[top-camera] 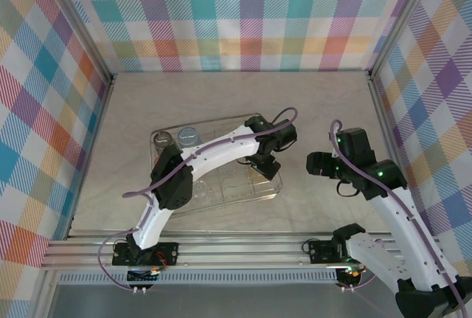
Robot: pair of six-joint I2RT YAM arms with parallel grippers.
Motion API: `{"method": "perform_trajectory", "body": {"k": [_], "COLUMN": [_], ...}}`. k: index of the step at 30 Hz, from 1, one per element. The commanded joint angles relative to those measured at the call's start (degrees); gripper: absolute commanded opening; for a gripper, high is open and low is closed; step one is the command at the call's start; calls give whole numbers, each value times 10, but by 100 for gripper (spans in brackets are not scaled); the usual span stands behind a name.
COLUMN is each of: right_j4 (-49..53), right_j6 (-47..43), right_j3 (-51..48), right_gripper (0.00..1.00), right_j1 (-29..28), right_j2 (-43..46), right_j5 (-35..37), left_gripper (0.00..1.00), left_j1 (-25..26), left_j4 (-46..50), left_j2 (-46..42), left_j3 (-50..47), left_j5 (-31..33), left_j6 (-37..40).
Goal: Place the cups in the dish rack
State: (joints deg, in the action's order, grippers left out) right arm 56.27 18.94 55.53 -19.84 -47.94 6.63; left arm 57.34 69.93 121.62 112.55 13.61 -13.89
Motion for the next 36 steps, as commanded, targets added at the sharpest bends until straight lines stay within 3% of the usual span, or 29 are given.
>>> {"method": "perform_trajectory", "body": {"k": [1, 7, 11, 14, 16, 26, 31, 36], "right_j4": [5, -6, -25, -35, -36, -52, -63, -85], "right_j6": [-12, -18, -17, -26, -37, -71, -68, -63], "right_j3": [24, 54, 71, 87, 102, 188, 218, 228], "right_gripper": [76, 59, 52, 52, 53, 52, 40, 34], "right_j1": [3, 1, -17, -43, -56, -101, -108, -108], "right_j2": [-23, -113, -173, -218, -251, -402, -449, -473], "right_j5": [-34, -137, -170, -161, -154, -140, -103, -97], "left_gripper": [100, 100, 100, 100, 100, 100, 100, 100], "left_j1": [9, 14, 15, 13, 7, -6, -7, -7], "left_j4": [-31, -99, -154, -195, -222, -224, -247, -193], "left_j2": [-79, -199, -311, -414, -478, -761, -912, -1005], "left_j3": [-23, -107, -204, -299, -358, -543, -625, -668], "left_j5": [29, 71, 174, 248, 265, 440, 504, 546], "left_j6": [-4, -23, -62, -91, -95, -230, -273, -330]}}
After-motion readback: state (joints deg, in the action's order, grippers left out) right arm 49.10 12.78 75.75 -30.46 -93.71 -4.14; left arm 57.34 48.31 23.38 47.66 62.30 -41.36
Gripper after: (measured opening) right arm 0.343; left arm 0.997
